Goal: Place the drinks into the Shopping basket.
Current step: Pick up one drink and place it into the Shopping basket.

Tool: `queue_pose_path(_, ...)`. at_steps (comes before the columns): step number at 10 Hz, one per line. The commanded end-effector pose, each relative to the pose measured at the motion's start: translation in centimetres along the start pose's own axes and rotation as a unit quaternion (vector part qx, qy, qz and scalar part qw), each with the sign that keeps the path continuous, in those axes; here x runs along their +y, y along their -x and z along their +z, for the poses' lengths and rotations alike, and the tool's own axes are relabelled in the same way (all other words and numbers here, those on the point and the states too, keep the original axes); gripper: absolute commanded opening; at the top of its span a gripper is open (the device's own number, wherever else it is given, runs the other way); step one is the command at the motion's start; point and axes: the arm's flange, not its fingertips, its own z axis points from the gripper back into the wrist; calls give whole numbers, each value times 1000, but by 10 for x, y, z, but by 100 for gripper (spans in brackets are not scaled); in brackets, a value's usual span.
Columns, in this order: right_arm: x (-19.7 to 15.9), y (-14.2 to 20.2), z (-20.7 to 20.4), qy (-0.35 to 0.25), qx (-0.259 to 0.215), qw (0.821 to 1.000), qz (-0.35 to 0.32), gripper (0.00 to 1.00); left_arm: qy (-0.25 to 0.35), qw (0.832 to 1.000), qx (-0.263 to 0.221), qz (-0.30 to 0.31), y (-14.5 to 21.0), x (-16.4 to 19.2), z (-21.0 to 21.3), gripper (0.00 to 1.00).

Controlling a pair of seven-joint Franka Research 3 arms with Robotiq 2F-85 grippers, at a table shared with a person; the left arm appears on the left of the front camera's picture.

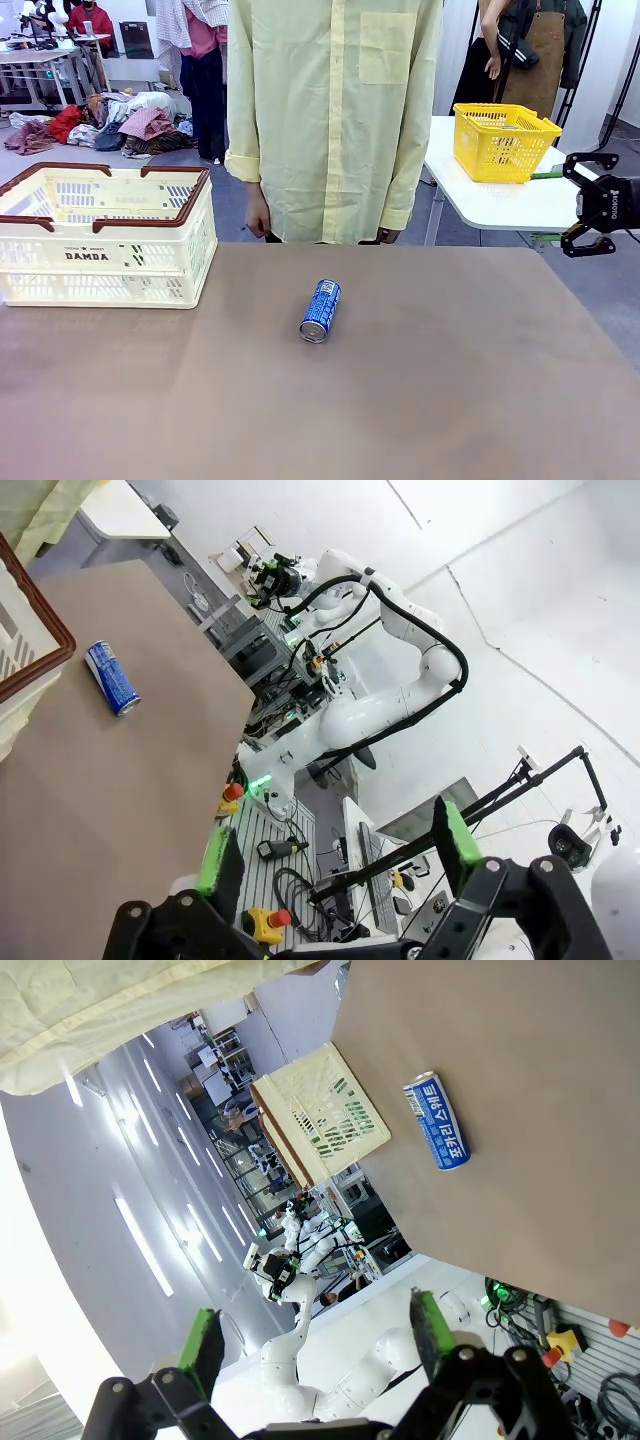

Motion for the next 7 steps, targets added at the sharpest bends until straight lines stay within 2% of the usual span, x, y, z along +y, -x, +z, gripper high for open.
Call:
queue_pose_path(1,3,1,2,4,5,1000,2,100,5,1000,5,-3,3,-2,1,100)
queue_pose_path(4,3,1,2,4,5,1000,2,100,0,1000,0,0,0,0,0,100)
queue_pose_path(5,3,1,2,4,5,1000,2,100,-26,999,26,36,-1,-3,-15,100)
queue_pose_path(7,3,1,2,4,5,1000,2,100,-107,988,94,60,-47,-40,-80,100)
